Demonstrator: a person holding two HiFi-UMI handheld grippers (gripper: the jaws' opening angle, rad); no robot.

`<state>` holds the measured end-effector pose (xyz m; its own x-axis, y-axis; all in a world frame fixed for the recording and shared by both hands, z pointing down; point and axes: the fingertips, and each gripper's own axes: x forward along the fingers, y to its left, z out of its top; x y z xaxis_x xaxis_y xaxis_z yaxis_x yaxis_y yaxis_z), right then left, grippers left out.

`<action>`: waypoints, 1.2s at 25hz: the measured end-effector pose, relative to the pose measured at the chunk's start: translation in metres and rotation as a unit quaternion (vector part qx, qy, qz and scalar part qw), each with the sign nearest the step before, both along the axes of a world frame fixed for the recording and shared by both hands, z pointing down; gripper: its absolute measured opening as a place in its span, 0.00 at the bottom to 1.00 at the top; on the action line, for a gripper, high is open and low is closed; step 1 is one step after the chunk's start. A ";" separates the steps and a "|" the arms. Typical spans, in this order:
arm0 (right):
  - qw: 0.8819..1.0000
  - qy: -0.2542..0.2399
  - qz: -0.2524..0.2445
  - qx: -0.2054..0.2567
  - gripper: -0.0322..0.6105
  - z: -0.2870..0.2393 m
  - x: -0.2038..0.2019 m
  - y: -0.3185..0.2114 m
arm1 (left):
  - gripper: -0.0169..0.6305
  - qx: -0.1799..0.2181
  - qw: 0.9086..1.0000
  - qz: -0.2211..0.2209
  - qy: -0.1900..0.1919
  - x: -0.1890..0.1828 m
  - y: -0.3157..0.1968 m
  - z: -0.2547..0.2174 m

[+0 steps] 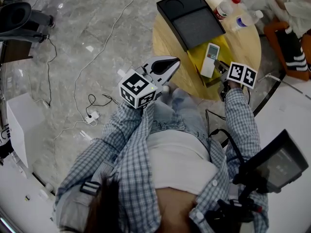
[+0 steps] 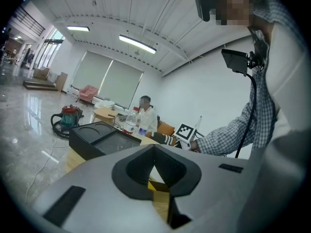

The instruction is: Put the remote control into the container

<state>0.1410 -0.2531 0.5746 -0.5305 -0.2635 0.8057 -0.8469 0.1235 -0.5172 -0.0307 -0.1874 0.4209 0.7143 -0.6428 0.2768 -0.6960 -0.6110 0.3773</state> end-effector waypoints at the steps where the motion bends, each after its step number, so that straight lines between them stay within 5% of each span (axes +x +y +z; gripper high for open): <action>1: 1.000 -0.006 0.011 0.017 0.21 -0.004 0.002 -0.001 | 0.04 0.001 1.000 0.001 -0.002 0.000 0.000 0.001; 4: 0.997 -0.014 0.039 0.069 0.06 -0.014 0.006 -0.004 | 0.04 0.003 1.000 0.004 -0.012 0.001 0.001 0.006; 10: 0.984 -0.029 0.068 0.165 0.06 -0.039 0.011 0.000 | 0.04 0.012 0.999 0.017 -0.025 0.005 0.003 0.004; 14: 0.964 -0.024 0.076 0.253 0.06 -0.068 0.013 0.005 | 0.04 0.023 0.999 0.027 -0.029 0.007 0.006 -0.003; 19: 0.932 0.047 0.041 0.356 0.06 -0.107 0.011 0.022 | 0.04 0.042 0.999 0.021 -0.017 0.008 0.008 -0.016; 30: 0.878 0.116 0.013 0.464 0.06 -0.162 0.000 0.074 | 0.04 0.074 0.996 0.056 -0.005 0.026 0.018 -0.029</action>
<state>0.1405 -0.1791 0.4128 -0.3644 -0.8738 0.3221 -0.9251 0.3793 -0.0177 -0.0047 -0.1693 0.3914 0.7810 -0.5941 0.1925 -0.6242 -0.7328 0.2710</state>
